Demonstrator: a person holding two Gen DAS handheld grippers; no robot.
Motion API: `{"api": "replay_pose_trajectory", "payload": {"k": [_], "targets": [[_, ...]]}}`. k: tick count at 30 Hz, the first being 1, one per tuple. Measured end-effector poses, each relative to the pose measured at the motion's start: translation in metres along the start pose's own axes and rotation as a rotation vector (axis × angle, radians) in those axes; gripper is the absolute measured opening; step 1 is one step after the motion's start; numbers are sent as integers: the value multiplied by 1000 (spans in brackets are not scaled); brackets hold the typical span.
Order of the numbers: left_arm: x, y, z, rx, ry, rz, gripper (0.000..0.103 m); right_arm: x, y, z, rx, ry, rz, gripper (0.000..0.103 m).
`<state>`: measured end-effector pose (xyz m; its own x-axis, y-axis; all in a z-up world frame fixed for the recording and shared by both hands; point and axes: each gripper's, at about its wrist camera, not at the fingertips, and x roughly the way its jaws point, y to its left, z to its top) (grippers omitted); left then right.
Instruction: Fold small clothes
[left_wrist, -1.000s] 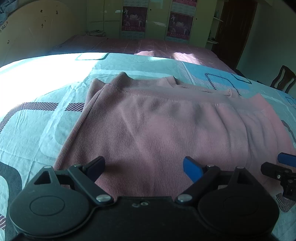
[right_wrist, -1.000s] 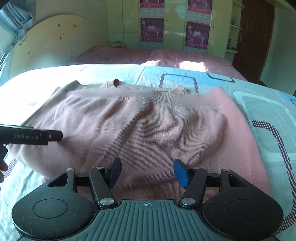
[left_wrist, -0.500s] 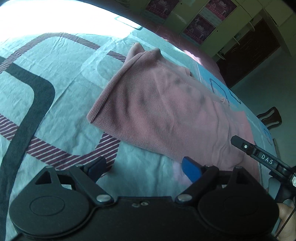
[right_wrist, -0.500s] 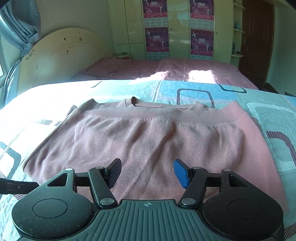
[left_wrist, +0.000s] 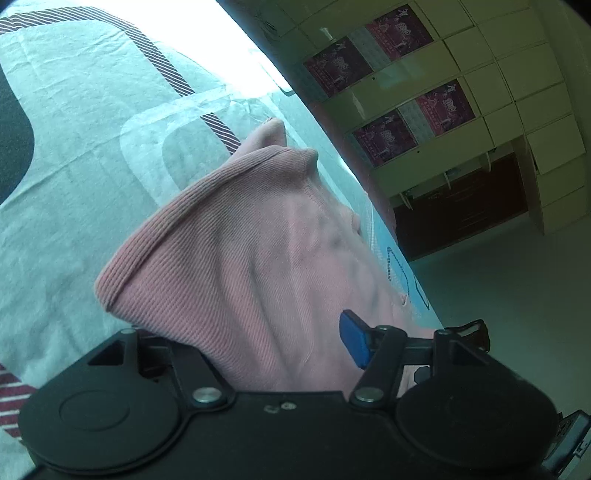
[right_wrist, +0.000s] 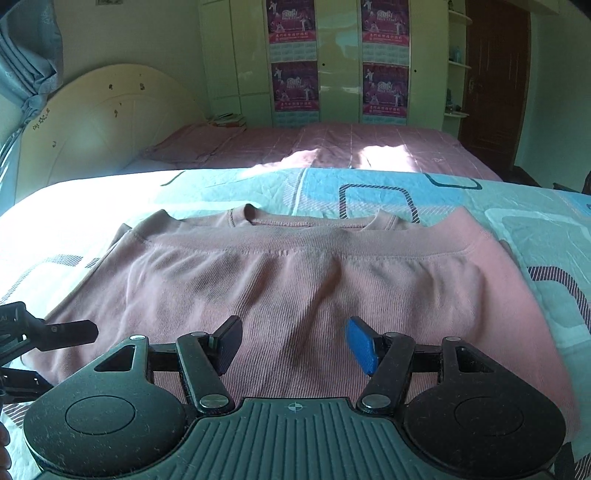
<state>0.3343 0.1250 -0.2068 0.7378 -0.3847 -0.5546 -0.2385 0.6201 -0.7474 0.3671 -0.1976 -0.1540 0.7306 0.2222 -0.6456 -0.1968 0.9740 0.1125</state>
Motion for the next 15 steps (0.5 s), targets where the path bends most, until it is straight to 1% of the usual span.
{"api": "replay_pose_trajectory", "payload": {"k": [1, 2, 3, 4, 5, 6, 7, 9, 11, 13, 15], "targets": [[3, 0, 2, 10, -8, 2, 48, 4, 0, 1, -1, -1, -12, 62], [6, 1, 4, 17, -18, 2, 45, 11, 0, 2, -4, 7, -26, 62], [9, 1, 5, 25, -22, 1, 37, 17, 0, 1, -6, 15, -31, 62], [12, 2, 7, 35, -25, 6, 24, 24, 0, -1, -16, 27, -40, 62], [13, 7, 8, 35, -30, 14, 19, 33, 2, -6, -35, 55, -54, 62], [14, 12, 9, 18, -31, 5, 18, 43, 3, -11, -54, 95, -56, 62], [13, 14, 9, 5, -33, 0, 17, 47, 1, -17, -53, 90, -52, 63], [10, 12, 9, 20, -39, 0, 16, 43, -1, -15, -25, 94, -53, 65], [8, 10, 8, 36, -44, 3, 16, 38, -2, -14, -19, 61, -64, 65], [7, 9, 7, 31, -49, 4, 15, 45, -3, -23, -28, 76, -66, 67], [3, 5, 5, 45, -61, 10, 14, 45, 0, -20, -46, 84, -69, 68]]}}
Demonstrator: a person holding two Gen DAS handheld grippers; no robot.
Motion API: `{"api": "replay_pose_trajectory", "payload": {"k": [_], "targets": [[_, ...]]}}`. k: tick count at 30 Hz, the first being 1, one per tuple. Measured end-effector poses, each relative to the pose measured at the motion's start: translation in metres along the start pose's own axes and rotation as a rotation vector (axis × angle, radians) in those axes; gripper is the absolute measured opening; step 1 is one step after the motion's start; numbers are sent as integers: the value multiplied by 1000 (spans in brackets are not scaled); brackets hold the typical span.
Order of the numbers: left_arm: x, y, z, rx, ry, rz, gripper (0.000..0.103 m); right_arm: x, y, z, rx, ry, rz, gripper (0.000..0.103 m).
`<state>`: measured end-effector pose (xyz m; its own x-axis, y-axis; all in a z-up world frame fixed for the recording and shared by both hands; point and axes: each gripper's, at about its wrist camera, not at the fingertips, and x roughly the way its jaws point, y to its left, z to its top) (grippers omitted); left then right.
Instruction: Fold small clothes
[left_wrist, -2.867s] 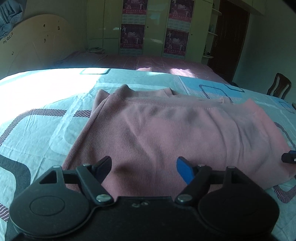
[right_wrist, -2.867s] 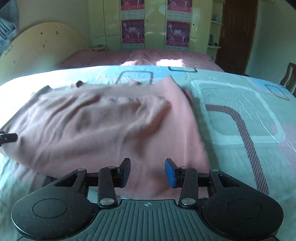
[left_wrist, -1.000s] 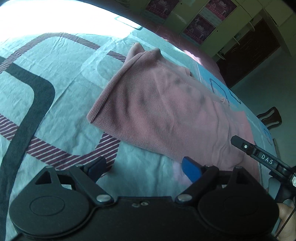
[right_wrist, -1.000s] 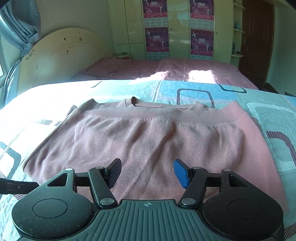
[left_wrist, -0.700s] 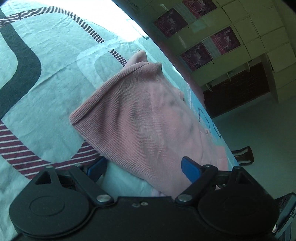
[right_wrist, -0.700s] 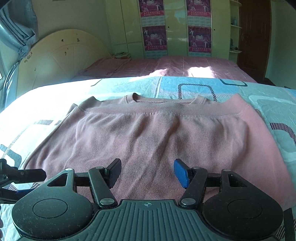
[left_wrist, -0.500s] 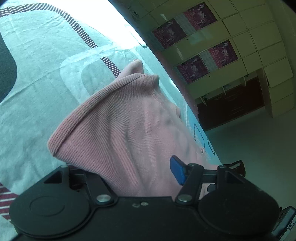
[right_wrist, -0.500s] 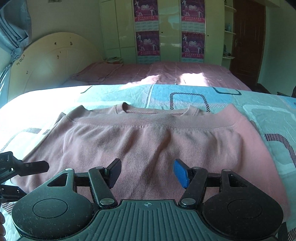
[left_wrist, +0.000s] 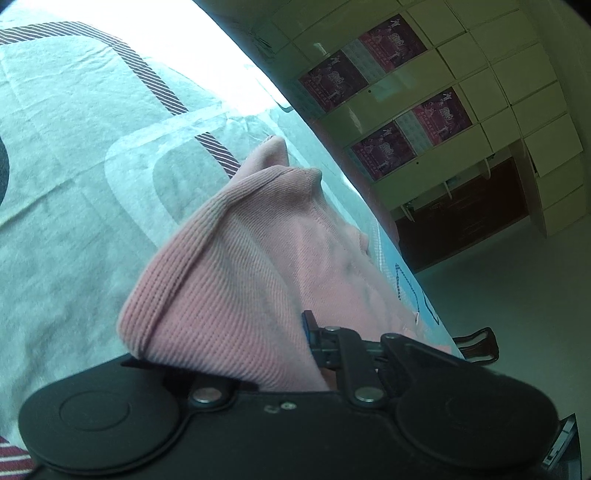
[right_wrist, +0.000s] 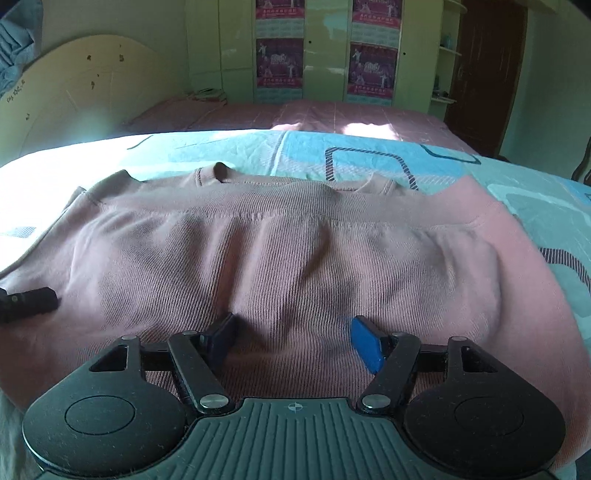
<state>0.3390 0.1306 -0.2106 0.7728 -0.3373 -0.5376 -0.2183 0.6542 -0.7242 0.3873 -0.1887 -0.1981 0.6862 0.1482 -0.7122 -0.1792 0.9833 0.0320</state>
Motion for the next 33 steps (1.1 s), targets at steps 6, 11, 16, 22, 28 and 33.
{"api": "replay_pose_trajectory", "payload": {"k": [6, 11, 16, 22, 28, 33], "targets": [[-12, -30, -1, 112, -62, 18, 12, -10, -19, 5, 76, -18, 68, 69], [-19, -79, -8, 262, -103, 33, 12, -31, -49, 10, 132, -56, 131, 69], [-6, -150, -25, 440, -100, -17, 12, -53, -91, 14, 168, -82, 153, 69], [41, -226, -79, 620, 13, -121, 12, -84, -156, 8, 252, -121, 127, 69], [96, -249, -169, 821, 191, -103, 14, -102, -220, -7, 347, -124, 84, 69], [91, -243, -197, 923, 223, -89, 38, -108, -242, -10, 437, -117, 193, 69]]}}
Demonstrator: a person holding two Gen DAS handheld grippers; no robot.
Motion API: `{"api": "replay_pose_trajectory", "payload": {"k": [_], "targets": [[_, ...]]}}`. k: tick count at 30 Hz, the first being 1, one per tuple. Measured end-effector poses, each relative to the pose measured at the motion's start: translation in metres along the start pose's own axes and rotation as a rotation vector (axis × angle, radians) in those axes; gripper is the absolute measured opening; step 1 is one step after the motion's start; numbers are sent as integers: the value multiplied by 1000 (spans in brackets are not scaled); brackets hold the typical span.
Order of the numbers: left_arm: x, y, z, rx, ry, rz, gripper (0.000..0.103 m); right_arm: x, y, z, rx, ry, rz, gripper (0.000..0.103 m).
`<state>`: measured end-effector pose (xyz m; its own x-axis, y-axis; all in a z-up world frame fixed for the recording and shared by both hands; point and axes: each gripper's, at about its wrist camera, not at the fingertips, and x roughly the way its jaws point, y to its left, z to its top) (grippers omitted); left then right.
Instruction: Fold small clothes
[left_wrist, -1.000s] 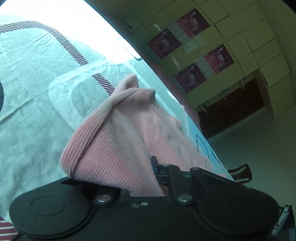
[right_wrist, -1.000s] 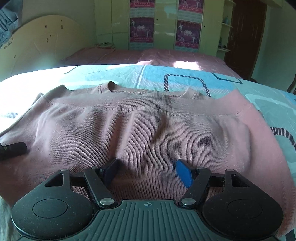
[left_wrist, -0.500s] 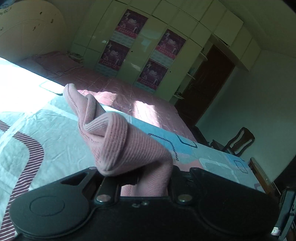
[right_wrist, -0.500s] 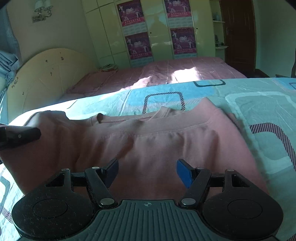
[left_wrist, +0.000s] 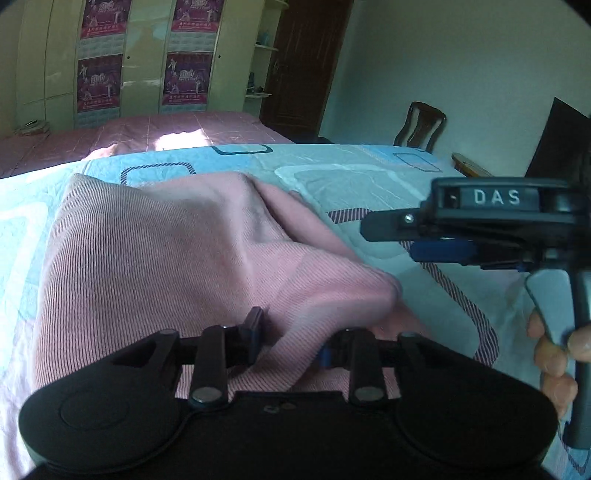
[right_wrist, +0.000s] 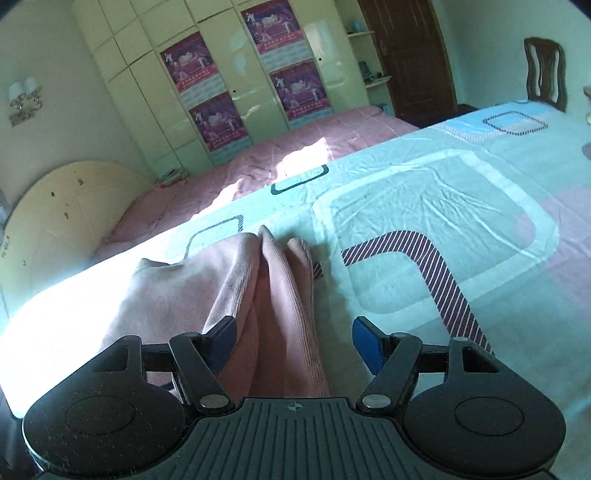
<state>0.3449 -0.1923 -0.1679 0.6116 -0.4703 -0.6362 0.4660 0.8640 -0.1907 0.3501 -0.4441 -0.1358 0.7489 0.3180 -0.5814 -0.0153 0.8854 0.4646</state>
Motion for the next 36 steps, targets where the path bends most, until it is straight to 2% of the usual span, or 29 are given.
{"api": "replay_pose_trajectory", "payload": {"k": [1, 2, 4, 5, 7, 10, 14, 16, 17, 20, 21, 26, 30, 31, 34, 36], "targets": [[-5, 1, -1, -1, 6, -21, 46, 1, 2, 1, 8, 2, 31, 69], [-14, 2, -1, -2, 10, -43, 49, 3, 4, 3, 7, 9, 56, 69], [-30, 9, -5, -2, 4, -32, 65, 10, 14, 3, -7, 32, 100, 69], [-38, 13, -7, -6, -9, -14, 67, 20, 17, 1, -16, 62, 126, 69], [-54, 25, -6, -39, -39, 30, 68, 42, 22, -2, -18, 119, 122, 69], [-69, 48, -4, -106, -80, 117, 69, 62, 20, -6, 5, 152, 118, 69], [-70, 81, -1, -211, -76, 197, 69, 73, 17, -7, 54, 175, 166, 68], [-69, 91, -1, -248, -78, 215, 69, 72, 19, -6, 51, 196, 178, 44], [-68, 95, 2, -260, -79, 226, 69, 74, 21, -6, 48, 210, 181, 20], [-68, 102, 3, -280, -83, 236, 69, 73, 26, -6, 15, 214, 161, 18], [-66, 102, 5, -283, -83, 236, 69, 72, 27, -5, 1, 210, 154, 13], [-61, 100, 16, -287, -107, 202, 68, 36, 49, 8, -134, 73, 131, 11], [-52, 89, 20, -265, -112, 158, 69, 4, 48, 12, -236, 25, 86, 11], [-47, 85, 17, -255, -96, 151, 69, 3, 42, 9, -237, 30, 64, 11], [-28, 79, 3, -237, -17, 153, 69, 22, 18, -5, -161, 133, 19, 11], [-20, 80, -1, -244, 4, 168, 71, 29, 5, -13, -100, 148, -3, 12]]}}
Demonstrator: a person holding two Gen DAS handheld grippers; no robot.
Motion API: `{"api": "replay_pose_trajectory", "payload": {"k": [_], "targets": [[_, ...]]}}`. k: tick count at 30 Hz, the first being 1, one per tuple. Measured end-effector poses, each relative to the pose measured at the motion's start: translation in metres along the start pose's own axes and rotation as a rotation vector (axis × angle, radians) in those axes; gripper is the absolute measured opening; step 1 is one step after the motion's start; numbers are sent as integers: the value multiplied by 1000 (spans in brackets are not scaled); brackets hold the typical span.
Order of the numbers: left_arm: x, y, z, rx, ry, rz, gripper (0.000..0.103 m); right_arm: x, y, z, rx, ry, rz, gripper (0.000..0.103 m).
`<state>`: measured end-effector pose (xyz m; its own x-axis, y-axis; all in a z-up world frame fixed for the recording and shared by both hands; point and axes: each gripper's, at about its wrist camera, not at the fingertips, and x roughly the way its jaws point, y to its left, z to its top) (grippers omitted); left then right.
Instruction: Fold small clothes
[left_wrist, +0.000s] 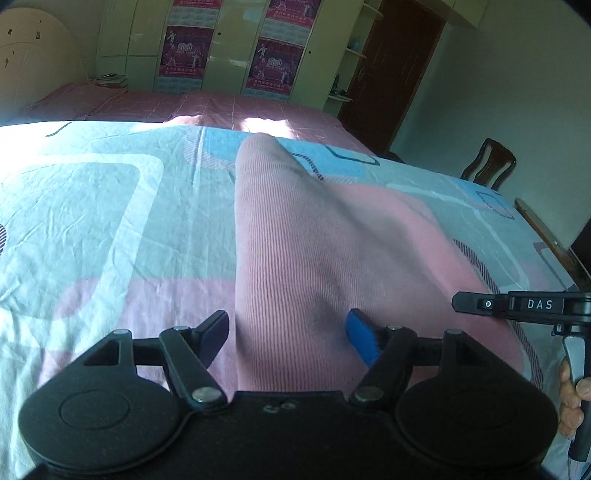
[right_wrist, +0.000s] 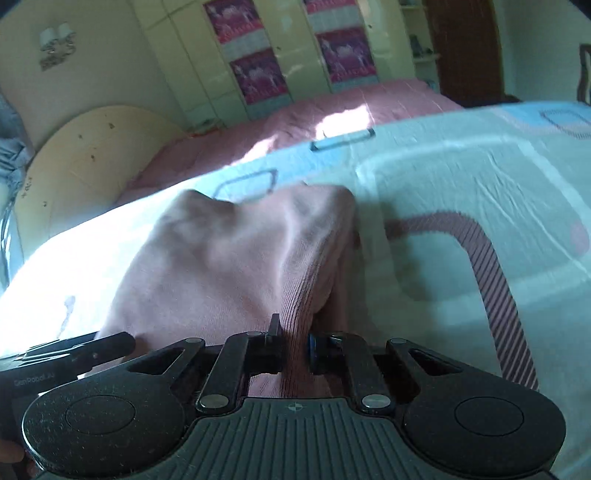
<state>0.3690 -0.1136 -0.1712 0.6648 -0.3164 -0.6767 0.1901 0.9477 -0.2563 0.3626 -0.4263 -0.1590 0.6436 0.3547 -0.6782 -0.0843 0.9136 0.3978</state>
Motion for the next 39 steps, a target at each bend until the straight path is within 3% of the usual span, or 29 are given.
{"api": "replay_pose_trajectory", "payload": {"k": [4, 5, 6, 8, 11, 12, 13, 18, 22, 23, 24, 26, 33, 34, 36, 39], "targets": [[1, 8, 0, -34, 7, 3, 73, -25, -5, -3, 60, -32, 24, 20], [2, 9, -1, -35, 5, 2, 73, -36, -7, -4, 67, -42, 30, 29], [1, 8, -4, -35, 3, 2, 73, -44, -8, -5, 69, -44, 42, 43], [3, 7, -2, -40, 1, 1, 73, -54, -4, -13, 39, -30, 43, 56], [4, 5, -4, -49, -1, 4, 73, -53, 2, -28, -4, 12, 3, 53], [5, 4, -4, -47, -1, 7, 73, -50, 3, -34, -27, 28, -25, 33], [5, 4, -5, -46, -2, 8, 73, -47, 3, -36, -41, 41, -47, 23], [7, -2, -6, -59, -8, 26, 74, -42, -8, -39, 6, 33, -110, 20], [-6, 4, 8, -96, -18, -2, 73, -61, -6, -28, 30, -6, -44, 22], [-9, 5, 13, -98, -32, -4, 74, -66, -2, -21, 13, -36, -39, 32], [-9, 5, 19, -99, -43, -6, 74, -67, 1, -13, 3, -57, -39, 52], [-4, 6, 32, -98, -53, -1, 75, -60, 3, 4, 11, -85, -25, 65], [37, 10, 63, -145, -65, 55, 73, 1, -4, 49, 189, -52, 8, 63], [41, 11, 64, -151, -71, 64, 73, 8, -2, 52, 183, -54, -9, 59], [51, 10, 61, -155, -67, 84, 75, 25, 1, 58, 166, -55, -74, 31], [59, 14, 47, -174, -78, 101, 78, 41, 2, 58, 145, -61, -118, 20]]}}
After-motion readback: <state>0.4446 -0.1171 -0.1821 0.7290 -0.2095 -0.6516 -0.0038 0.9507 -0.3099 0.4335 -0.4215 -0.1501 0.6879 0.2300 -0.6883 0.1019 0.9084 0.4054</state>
